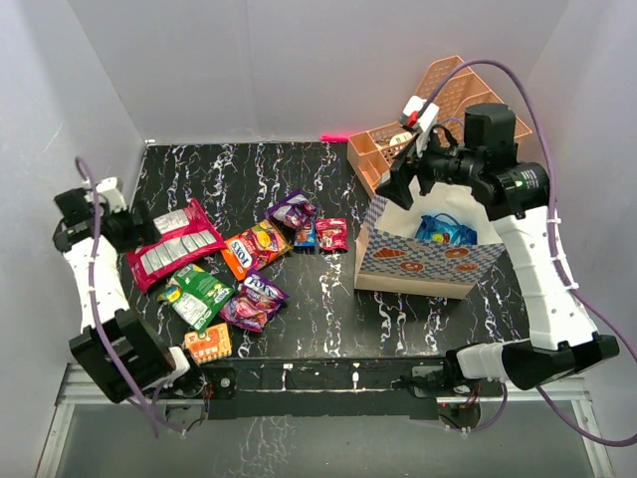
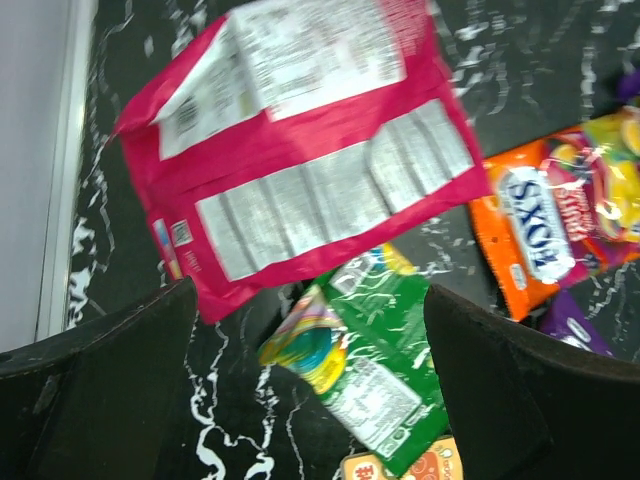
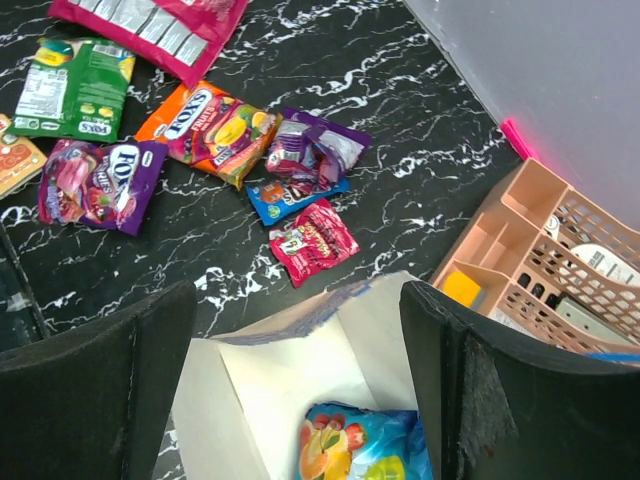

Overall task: Place the snacks into the paper bag
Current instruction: Pick up the snack from the center of the board.

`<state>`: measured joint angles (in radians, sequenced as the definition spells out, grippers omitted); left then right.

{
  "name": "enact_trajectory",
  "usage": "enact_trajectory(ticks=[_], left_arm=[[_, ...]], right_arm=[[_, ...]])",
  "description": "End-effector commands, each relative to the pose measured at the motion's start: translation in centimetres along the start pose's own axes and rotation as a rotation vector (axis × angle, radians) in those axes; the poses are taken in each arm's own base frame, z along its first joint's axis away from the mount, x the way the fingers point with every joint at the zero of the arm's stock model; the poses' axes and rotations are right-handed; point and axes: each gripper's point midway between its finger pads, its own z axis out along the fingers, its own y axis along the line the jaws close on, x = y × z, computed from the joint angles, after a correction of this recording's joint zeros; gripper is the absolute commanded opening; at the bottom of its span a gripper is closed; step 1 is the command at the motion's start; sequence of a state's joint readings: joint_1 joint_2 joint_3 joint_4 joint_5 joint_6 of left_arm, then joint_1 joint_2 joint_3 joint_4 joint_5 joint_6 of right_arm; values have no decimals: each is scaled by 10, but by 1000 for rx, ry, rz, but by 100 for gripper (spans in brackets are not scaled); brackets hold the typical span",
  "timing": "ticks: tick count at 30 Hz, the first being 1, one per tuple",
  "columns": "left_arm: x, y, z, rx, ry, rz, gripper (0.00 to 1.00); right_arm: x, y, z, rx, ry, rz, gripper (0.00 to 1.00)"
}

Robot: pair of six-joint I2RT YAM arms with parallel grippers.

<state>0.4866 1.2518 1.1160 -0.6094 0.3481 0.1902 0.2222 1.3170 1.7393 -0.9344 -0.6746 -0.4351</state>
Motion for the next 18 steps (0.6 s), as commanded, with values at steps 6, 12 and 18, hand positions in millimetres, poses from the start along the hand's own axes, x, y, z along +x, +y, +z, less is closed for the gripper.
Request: enact_trajectory(ticks=[6,12,18], left_arm=[[54,62,19,27,82,-145,93],[85,74,42,53,155,-186,91],[101,81,65,81,198,-207,88]], right_arm=[[-28,28,18,-42,-49,-71,87],[-30,40,31,-75,-40,-113,90],[-36,46,42,-102,-49,-113,93]])
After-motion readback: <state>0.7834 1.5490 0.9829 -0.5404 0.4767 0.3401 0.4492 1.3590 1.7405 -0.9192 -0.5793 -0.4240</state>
